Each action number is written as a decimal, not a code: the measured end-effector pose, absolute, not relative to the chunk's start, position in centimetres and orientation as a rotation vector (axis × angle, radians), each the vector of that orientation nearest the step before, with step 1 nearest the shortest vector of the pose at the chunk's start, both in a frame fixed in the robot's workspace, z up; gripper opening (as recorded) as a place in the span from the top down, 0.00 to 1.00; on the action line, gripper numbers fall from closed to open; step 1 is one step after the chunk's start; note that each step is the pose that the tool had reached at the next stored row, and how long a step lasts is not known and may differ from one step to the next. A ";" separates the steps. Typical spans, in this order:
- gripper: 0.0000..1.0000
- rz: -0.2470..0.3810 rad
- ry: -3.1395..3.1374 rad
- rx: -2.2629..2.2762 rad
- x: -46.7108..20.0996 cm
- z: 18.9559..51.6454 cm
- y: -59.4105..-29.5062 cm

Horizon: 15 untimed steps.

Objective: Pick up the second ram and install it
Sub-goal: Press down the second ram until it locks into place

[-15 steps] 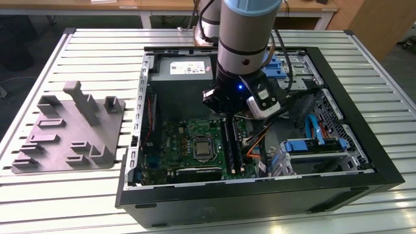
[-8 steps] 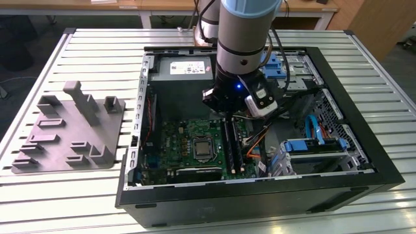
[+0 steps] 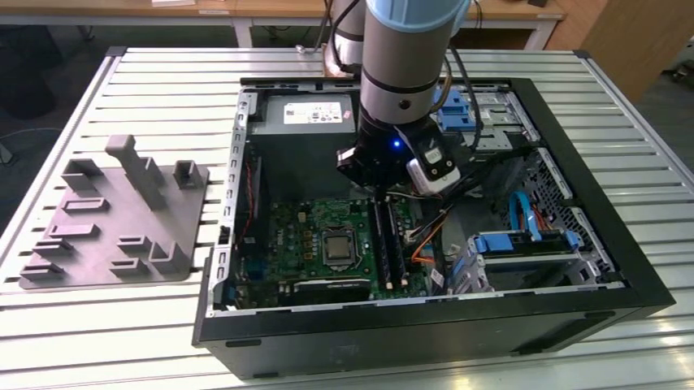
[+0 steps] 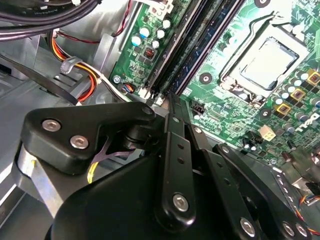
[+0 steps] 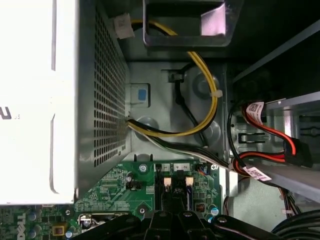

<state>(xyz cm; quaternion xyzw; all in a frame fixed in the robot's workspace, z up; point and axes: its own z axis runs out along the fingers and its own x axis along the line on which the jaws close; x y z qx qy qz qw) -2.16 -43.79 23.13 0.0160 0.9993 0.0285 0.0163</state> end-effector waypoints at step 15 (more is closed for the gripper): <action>0.90 0.089 3.106 0.050 -2.4 22.5 -43.8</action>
